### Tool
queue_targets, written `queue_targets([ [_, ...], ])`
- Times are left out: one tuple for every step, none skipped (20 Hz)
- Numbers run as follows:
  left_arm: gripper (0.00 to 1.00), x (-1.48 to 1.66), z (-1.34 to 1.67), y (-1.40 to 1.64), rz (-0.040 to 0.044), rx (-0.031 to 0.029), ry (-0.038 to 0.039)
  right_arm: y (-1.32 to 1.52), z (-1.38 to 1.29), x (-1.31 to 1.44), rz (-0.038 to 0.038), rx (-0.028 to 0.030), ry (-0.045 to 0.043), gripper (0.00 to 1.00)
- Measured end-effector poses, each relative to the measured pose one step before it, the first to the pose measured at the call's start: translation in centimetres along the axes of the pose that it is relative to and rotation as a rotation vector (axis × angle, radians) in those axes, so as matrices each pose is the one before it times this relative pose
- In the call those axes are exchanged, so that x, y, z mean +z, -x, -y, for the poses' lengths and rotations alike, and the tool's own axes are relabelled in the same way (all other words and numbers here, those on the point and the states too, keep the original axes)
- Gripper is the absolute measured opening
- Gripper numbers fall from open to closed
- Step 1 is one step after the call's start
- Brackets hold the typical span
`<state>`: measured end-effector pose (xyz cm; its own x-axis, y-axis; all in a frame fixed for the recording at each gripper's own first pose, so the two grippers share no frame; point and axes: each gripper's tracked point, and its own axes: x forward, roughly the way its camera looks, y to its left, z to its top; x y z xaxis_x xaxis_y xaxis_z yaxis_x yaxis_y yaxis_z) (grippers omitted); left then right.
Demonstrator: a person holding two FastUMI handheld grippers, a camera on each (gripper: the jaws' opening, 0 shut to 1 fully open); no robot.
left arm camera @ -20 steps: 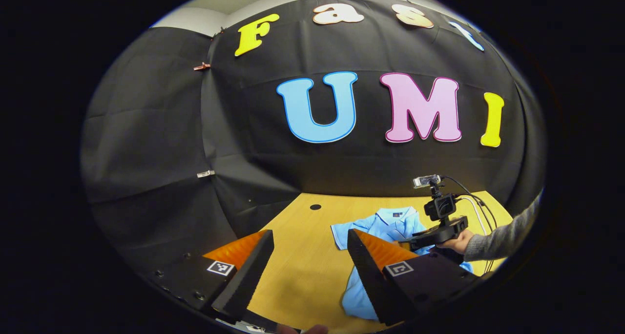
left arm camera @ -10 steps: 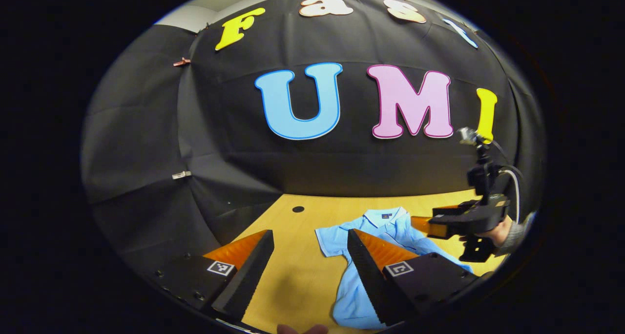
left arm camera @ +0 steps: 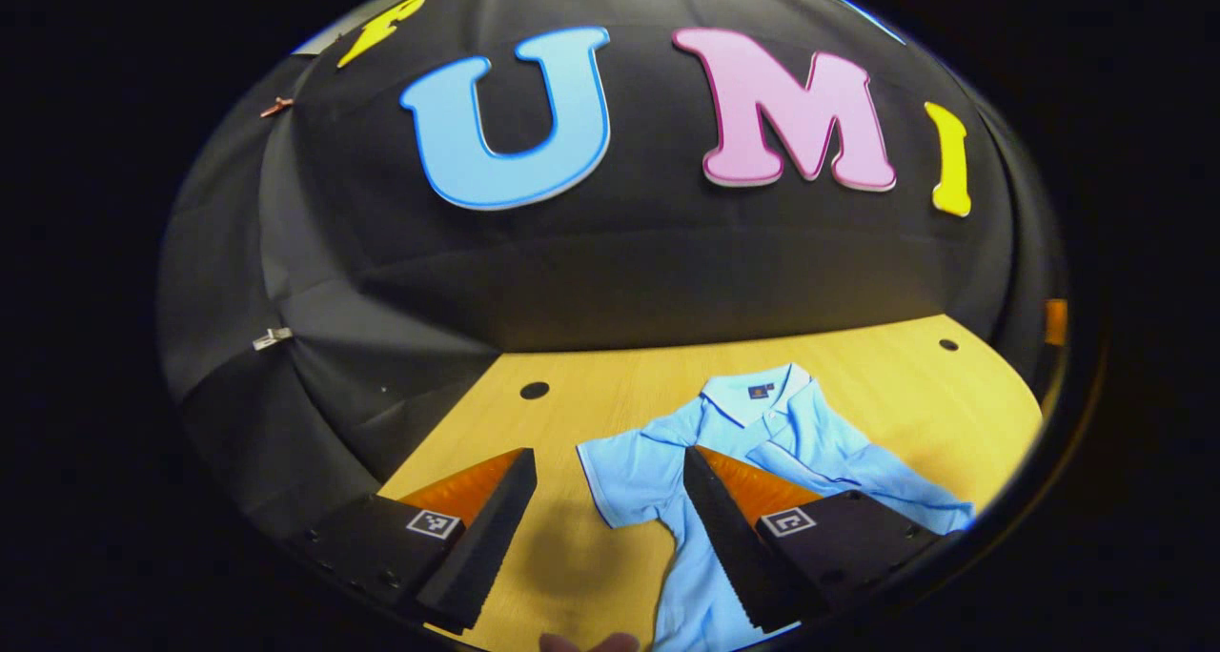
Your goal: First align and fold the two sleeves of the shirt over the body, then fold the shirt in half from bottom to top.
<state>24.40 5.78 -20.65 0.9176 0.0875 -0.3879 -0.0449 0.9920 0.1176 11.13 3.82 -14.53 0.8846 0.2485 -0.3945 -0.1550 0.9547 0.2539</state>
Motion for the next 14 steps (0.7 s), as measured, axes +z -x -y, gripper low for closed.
queue_targets([
  [0.99,-0.794,0.159,-1.860,-0.02754,0.00421,-0.00300,1.176,0.803,-0.342,-0.00483,-0.02037,-0.00791,0.98],
  [0.99,-0.674,0.051,-1.752,-0.03054,0.00656,-0.00144,1.139,0.716,-0.411,-0.00403,-0.01798,-0.01015,0.98],
  [0.99,-0.795,0.007,-1.330,-0.03186,0.00429,0.00581,0.966,0.744,-0.168,-0.00245,-0.01835,-0.00641,0.98],
  [0.99,-0.589,0.030,-1.191,-0.02886,0.00636,0.00849,1.003,0.742,-0.133,-0.00179,-0.01905,0.00102,0.98],
  [0.99,-0.590,0.000,-1.002,-0.02081,0.01193,0.01121,0.904,0.856,-0.047,0.00296,-0.01870,0.00246,0.98],
  [0.99,-0.366,-0.035,-1.024,-0.02028,0.00850,0.01288,0.711,0.569,0.008,-0.00067,-0.01560,-0.00153,0.98],
  [0.99,-0.394,-0.098,-0.824,-0.01863,0.00812,0.01001,0.610,0.524,-0.073,0.00104,-0.01549,-0.00733,0.98],
  [0.99,-0.399,-0.151,-0.658,-0.02014,0.01343,0.00400,0.501,0.377,-0.127,-0.00146,-0.01094,-0.01183,0.98],
  [0.99,-0.447,-0.111,-0.616,-0.02188,0.00836,0.00392,0.568,0.470,0.014,0.00038,-0.01327,-0.01271,0.98],
  [0.99,-0.319,0.007,-0.618,-0.01599,0.00728,0.00181,0.429,0.305,-0.045,-0.00069,-0.00881,-0.00969,0.98],
  [0.99,-0.289,-0.037,-0.582,-0.01375,0.00905,0.00250,0.416,0.354,0.108,0.00152,-0.00831,-0.00503,0.97],
  [0.99,-0.239,-0.043,-0.540,-0.01303,0.00806,0.00440,0.390,0.417,-0.001,0.00025,-0.00954,-0.00190,0.98],
  [0.99,-0.314,-0.162,-0.500,-0.01314,0.01097,0.01079,0.239,0.258,-0.023,-0.00039,-0.00628,-0.00078,0.98],
  [0.99,-0.142,-0.010,-0.352,-0.01508,0.00278,0.01316,0.236,0.110,-0.065,0.00155,-0.00440,-0.00072,0.98],
])
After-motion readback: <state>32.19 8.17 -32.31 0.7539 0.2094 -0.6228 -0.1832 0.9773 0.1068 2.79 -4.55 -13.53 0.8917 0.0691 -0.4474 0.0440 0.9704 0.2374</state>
